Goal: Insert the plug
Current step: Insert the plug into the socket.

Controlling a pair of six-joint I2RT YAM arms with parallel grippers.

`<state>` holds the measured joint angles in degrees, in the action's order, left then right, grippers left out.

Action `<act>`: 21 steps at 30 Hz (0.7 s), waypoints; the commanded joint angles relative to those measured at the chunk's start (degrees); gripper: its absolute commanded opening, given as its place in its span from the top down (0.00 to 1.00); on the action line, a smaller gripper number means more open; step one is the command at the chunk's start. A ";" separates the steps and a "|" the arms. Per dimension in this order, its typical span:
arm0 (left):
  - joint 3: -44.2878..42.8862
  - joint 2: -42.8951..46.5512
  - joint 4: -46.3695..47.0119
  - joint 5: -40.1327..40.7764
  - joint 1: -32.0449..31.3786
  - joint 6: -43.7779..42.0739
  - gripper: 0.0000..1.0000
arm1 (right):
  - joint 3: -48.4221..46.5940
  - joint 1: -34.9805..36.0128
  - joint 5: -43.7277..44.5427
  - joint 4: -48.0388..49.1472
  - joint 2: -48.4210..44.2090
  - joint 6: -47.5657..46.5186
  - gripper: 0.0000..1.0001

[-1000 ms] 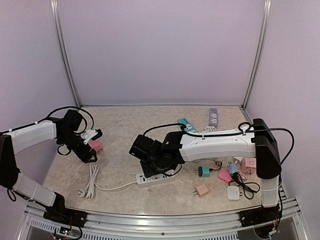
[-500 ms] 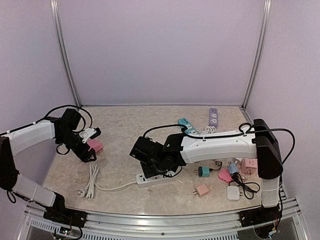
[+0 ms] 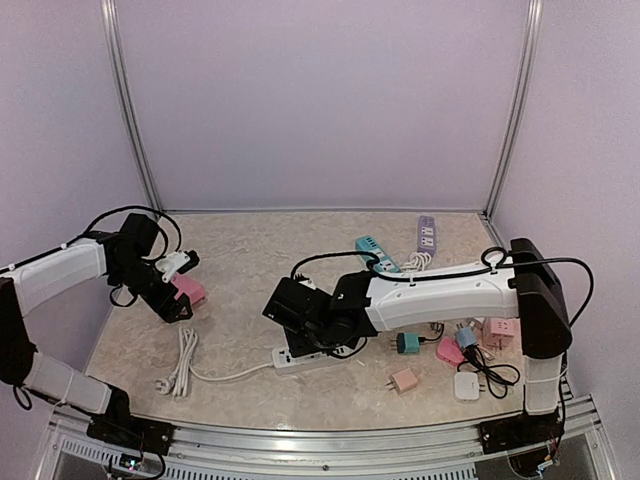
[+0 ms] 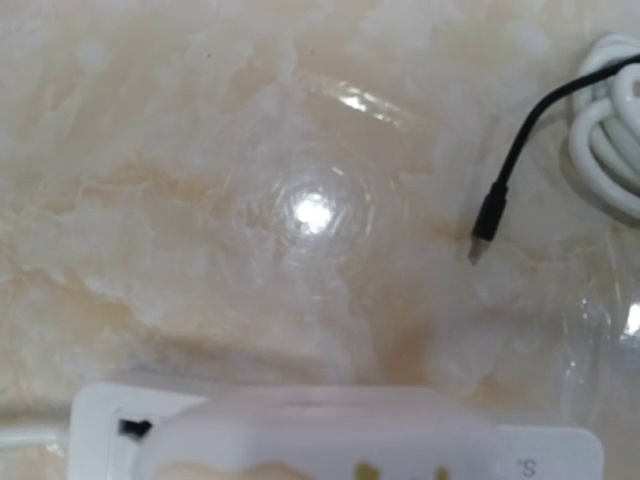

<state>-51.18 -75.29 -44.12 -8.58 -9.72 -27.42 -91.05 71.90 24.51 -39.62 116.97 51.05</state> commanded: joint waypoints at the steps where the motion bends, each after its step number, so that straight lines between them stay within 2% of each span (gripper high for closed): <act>1: -2.12 1.11 -0.41 -0.26 0.48 0.46 0.04 | 8.32 0.20 1.66 -5.38 4.61 0.14 1.00; 9: -2.55 1.06 0.12 -0.20 0.67 0.72 0.03 | 8.50 0.64 3.15 -6.09 7.03 -5.81 1.00; 12: -2.52 0.94 0.66 -0.21 0.97 0.91 0.02 | 9.65 -0.45 -0.70 -5.03 7.77 -6.99 1.00; 16: -2.70 0.84 0.69 -0.10 1.14 0.93 0.03 | 10.35 -0.64 -1.89 -3.93 8.44 -6.36 1.00; 21: -2.53 1.00 0.76 0.05 1.40 1.02 0.03 | 18.34 -1.38 -6.63 2.08 7.78 -0.44 1.00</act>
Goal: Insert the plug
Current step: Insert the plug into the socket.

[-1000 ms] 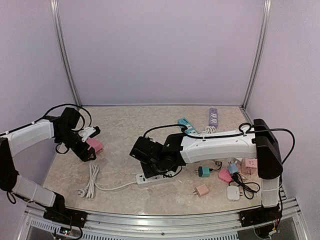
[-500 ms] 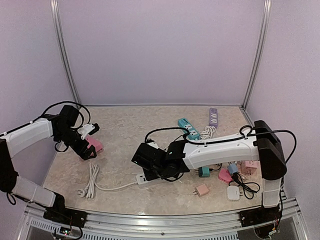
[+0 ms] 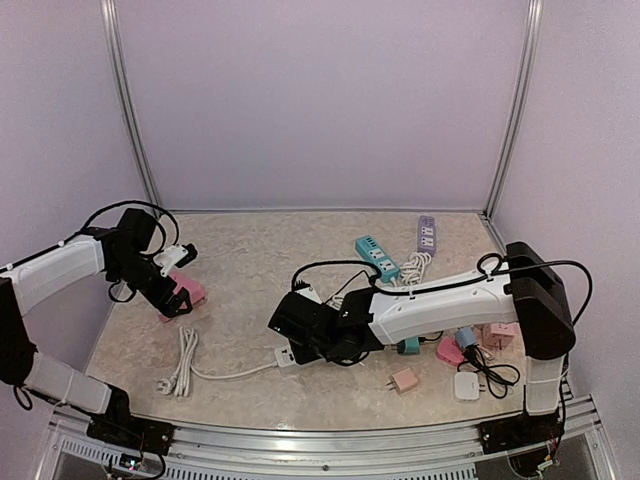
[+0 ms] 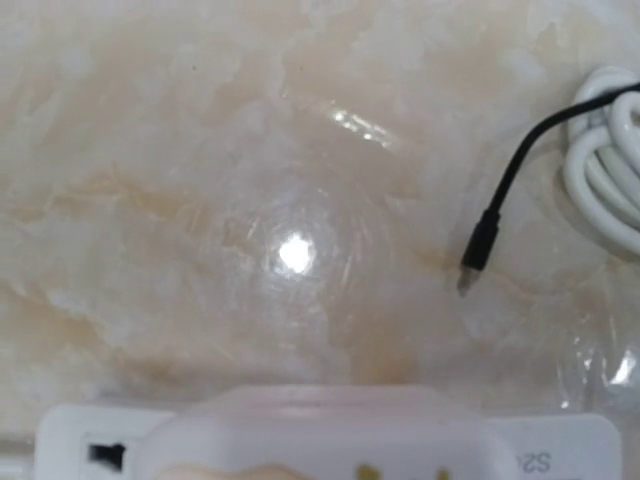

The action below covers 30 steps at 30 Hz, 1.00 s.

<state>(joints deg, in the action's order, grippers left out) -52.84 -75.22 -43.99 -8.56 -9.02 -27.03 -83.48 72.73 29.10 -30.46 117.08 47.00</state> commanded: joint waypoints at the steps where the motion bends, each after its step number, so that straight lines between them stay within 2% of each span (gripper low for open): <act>1: -0.86 0.99 0.63 0.03 0.86 0.74 0.03 | 12.19 -2.35 -12.33 -6.53 7.51 5.32 1.00; 4: -0.86 1.08 0.65 0.03 1.09 0.90 0.03 | 12.67 -2.25 -12.68 -9.53 8.34 9.17 1.00; 9: -1.28 0.88 0.69 0.20 1.28 1.18 0.03 | 8.85 -1.69 -9.98 -15.39 11.81 8.48 1.00; 17: -1.39 1.29 0.12 0.80 1.80 0.92 0.02 | 8.53 -1.57 -7.08 -18.49 11.79 6.69 1.00; 25: -1.83 1.48 -0.15 1.02 2.24 0.85 0.03 | 9.12 -1.53 -11.99 -17.81 16.24 4.70 1.00; 30: -2.12 1.47 -0.38 1.36 2.58 0.60 0.03 | 7.12 -1.58 -10.51 -19.41 15.31 3.84 1.00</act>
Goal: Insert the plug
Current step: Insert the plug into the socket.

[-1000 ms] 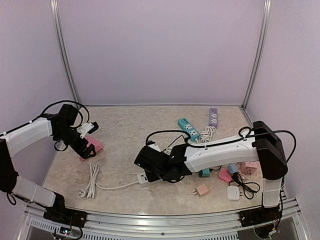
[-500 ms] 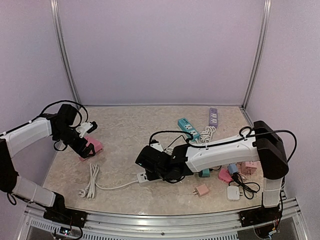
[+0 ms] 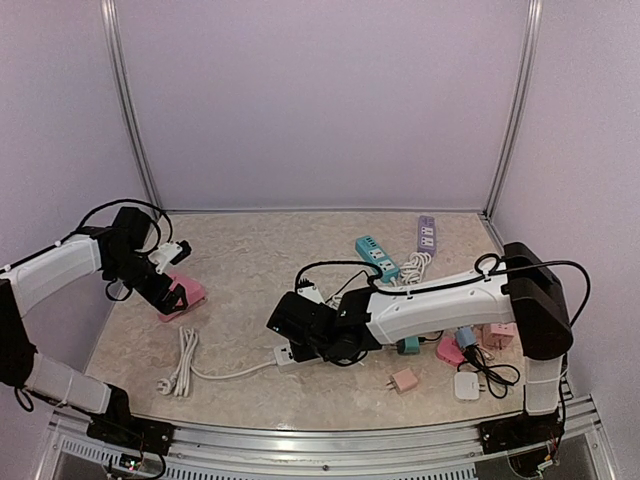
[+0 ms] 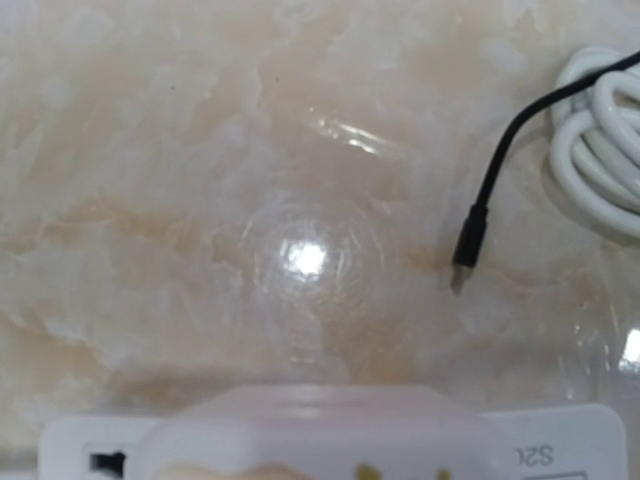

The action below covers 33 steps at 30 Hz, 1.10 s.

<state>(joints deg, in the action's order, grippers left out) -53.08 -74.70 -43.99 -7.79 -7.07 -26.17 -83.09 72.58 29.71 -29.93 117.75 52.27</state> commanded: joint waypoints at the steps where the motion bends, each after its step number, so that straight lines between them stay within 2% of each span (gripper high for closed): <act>1: -2.06 1.02 -0.54 0.51 0.72 -0.28 0.03 | 6.08 -1.53 -11.09 -20.18 14.03 -1.81 0.98; 4: -2.42 1.13 -0.64 0.58 0.81 -0.21 0.03 | 2.88 -2.15 -10.53 -20.53 11.09 -2.85 0.73; 6: -2.60 1.05 -0.74 0.58 0.83 -0.26 0.03 | -0.03 -2.60 -9.34 -21.20 9.16 -3.33 0.60; 10: -2.94 1.25 -1.03 0.54 0.83 -0.04 0.03 | -6.85 -3.09 -8.13 -22.66 7.23 -5.04 0.43; 15: -3.41 1.74 -1.72 0.79 0.83 -0.19 0.03 | -14.86 -3.14 -7.81 -24.08 6.71 -7.64 0.36; 20: -3.52 2.39 -2.06 1.11 0.83 -0.34 0.03 | -13.21 -3.14 -7.84 -23.42 5.43 -7.37 0.35; 24: -3.52 2.41 -1.95 1.06 0.83 -0.36 0.03 | -11.73 -3.13 -8.95 -21.64 3.56 -6.55 0.17; 29: -3.70 2.19 -1.97 1.00 0.83 -0.32 0.02 | -15.99 -3.45 -9.14 -20.87 1.75 -9.29 0.07; 33: -3.50 2.53 -2.24 1.10 0.90 -0.63 0.03 | -17.16 -3.88 -11.66 -18.62 -0.89 -12.67 0.06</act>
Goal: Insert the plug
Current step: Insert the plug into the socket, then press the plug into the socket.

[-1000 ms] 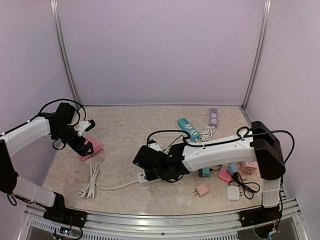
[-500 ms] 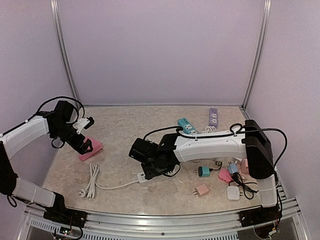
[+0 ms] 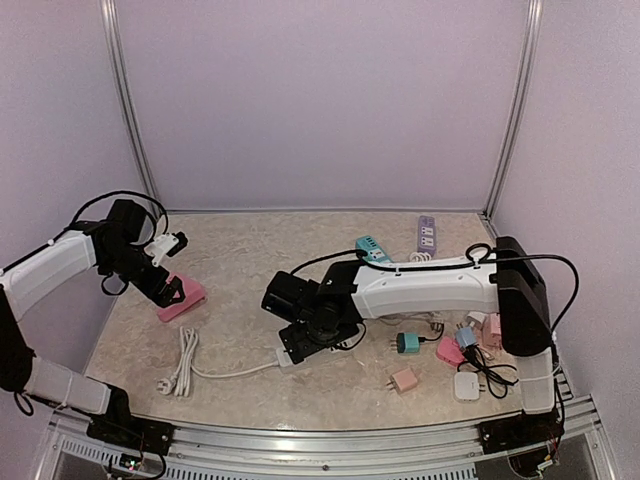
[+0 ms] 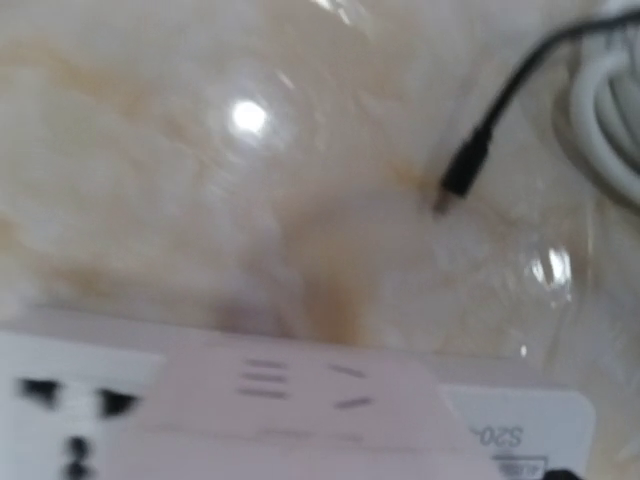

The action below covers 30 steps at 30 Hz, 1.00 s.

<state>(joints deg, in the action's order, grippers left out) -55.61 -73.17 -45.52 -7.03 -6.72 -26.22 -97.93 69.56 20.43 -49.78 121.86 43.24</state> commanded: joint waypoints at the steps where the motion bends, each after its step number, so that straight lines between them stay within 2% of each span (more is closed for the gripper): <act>1: -0.94 1.05 -0.76 0.35 0.57 -0.60 0.03 | -2.04 -1.16 -2.90 2.14 -6.04 -3.95 0.06; 4: -0.73 1.30 -0.71 0.37 0.57 -0.61 0.02 | -0.49 -2.43 -4.12 3.93 -9.18 -3.64 0.10; 6: -0.72 1.42 -0.67 0.35 0.57 -0.61 0.03 | -0.08 -3.04 -3.42 3.86 -10.42 -3.20 0.20; 10: -0.72 1.53 -0.59 0.25 0.62 -0.51 0.03 | -1.29 -3.19 -3.32 2.81 -9.99 -4.13 0.49; 13: -0.72 1.54 -0.61 0.19 0.66 -0.50 0.02 | -0.31 -3.12 -5.56 4.09 -9.34 -4.72 0.75; 15: -0.57 1.54 -0.61 0.18 0.72 -0.49 0.03 | 1.25 -3.11 -8.02 6.00 -9.07 -4.79 0.86; 21: -0.10 1.45 -0.28 0.26 1.01 -0.50 0.02 | 8.75 -3.35 -11.08 10.00 -6.41 -2.09 0.99; 27: -0.02 1.55 -0.44 0.26 1.43 -0.67 0.03 | 13.87 -3.73 -10.00 7.67 -6.05 0.77 1.00; 30: -0.02 1.78 -0.40 0.24 1.61 -0.72 0.03 | 12.13 -3.73 -7.67 5.55 -8.43 0.41 1.00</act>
<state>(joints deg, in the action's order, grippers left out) -55.61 -72.64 -45.56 -7.01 -5.82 -26.24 -88.29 66.17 12.43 -34.33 112.05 42.52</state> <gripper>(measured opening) 0.975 0.003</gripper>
